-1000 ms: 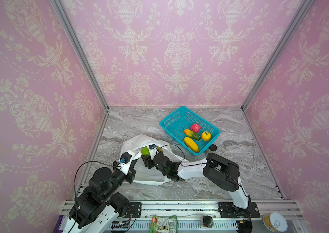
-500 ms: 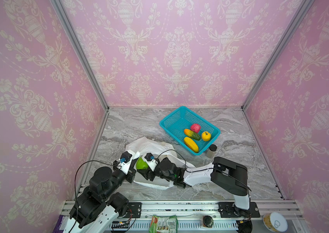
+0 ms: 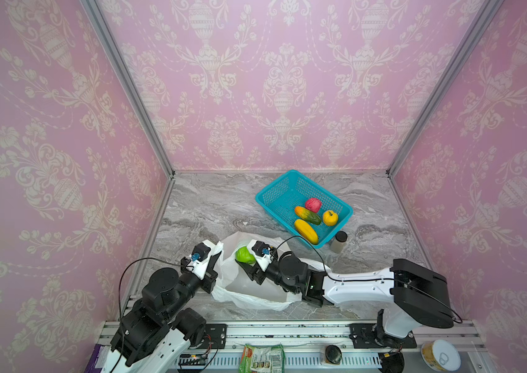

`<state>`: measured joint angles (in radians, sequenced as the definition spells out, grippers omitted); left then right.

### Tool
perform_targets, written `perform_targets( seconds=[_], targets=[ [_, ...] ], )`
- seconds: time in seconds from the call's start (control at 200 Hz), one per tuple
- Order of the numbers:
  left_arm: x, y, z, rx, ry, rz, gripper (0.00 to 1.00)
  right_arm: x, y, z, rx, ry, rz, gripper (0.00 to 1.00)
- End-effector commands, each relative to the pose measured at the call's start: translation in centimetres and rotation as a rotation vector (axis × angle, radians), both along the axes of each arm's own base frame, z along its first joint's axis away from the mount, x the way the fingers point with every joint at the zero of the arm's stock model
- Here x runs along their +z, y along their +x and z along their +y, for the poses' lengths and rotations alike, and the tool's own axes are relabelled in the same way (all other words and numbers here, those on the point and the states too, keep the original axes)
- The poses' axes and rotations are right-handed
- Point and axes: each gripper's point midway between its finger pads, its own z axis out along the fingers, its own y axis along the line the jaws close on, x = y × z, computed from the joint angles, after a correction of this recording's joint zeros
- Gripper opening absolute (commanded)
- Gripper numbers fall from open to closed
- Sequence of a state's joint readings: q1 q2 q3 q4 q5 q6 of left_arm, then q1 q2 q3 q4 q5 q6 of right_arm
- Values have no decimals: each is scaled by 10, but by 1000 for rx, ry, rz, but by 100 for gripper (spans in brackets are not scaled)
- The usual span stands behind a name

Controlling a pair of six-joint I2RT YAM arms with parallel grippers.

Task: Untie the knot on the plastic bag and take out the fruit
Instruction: 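Carry the green fruit to the teal basket with the right gripper and release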

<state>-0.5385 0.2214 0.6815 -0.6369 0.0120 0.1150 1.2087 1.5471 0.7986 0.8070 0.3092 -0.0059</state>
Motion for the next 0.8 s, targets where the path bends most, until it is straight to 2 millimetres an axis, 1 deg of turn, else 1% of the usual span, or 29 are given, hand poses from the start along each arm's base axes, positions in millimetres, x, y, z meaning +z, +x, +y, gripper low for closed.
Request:
perform_targets(
  seconds=[0.0, 0.095, 0.11, 0.205, 0.255, 0.335, 0.4, 0.425, 0.44, 0.545, 0.575, 0.625, 0.645, 0.661, 0.726, 0.766, 0.796],
  targets=[
    [-5, 2, 5, 28, 8, 13, 0, 18, 12, -39, -116, 5, -46, 36],
    [-6, 3, 4, 29, 10, 16, 0, 38, 12, -68, -127, 86, -51, 37],
    [-5, 2, 4, 28, 9, 14, 0, 43, 12, -74, -131, 106, -52, 37],
    [-8, 3, 4, 26, 14, 23, 0, 59, 22, -107, -185, 177, -32, 37],
    [-7, 3, 3, 24, 13, 21, 0, 63, 33, -125, -242, 194, -16, 37],
    [-6, 2, 4, 22, 10, 15, 0, 60, 58, -155, -379, 202, 19, 37],
    [-4, 0, 4, 22, 5, 5, 0, 52, 81, -175, -482, 193, 75, 38],
    [-4, 0, 5, 21, 3, 3, 0, 44, 91, -184, -527, 178, 109, 37],
    [-4, 0, 5, 23, 2, 2, 0, 43, 97, -188, -549, 179, 128, 37],
    [-4, 0, 5, 22, 1, 2, 0, 19, 135, -211, -657, 140, 275, 37],
    [-4, 0, 4, 22, 2, 3, 0, 14, 145, -215, -675, 132, 315, 37],
    [-4, 0, 4, 19, 4, 6, 0, -4, 161, -222, -717, 90, 388, 37],
    [-4, 0, 4, 18, 3, 5, 0, -6, 167, -224, -727, 85, 406, 37],
    [-4, 0, 4, 17, 3, 4, 0, -15, 172, -226, -741, 64, 428, 37],
    [-3, -1, 4, 18, 0, -1, 0, -33, 191, -231, -783, 14, 498, 39],
    [-2, -1, 5, 21, -2, -6, 0, -52, 202, -233, -809, -37, 546, 39],
    [-2, -1, 6, 23, -3, -8, 0, -59, 211, -233, -827, -65, 576, 39]
  ],
)
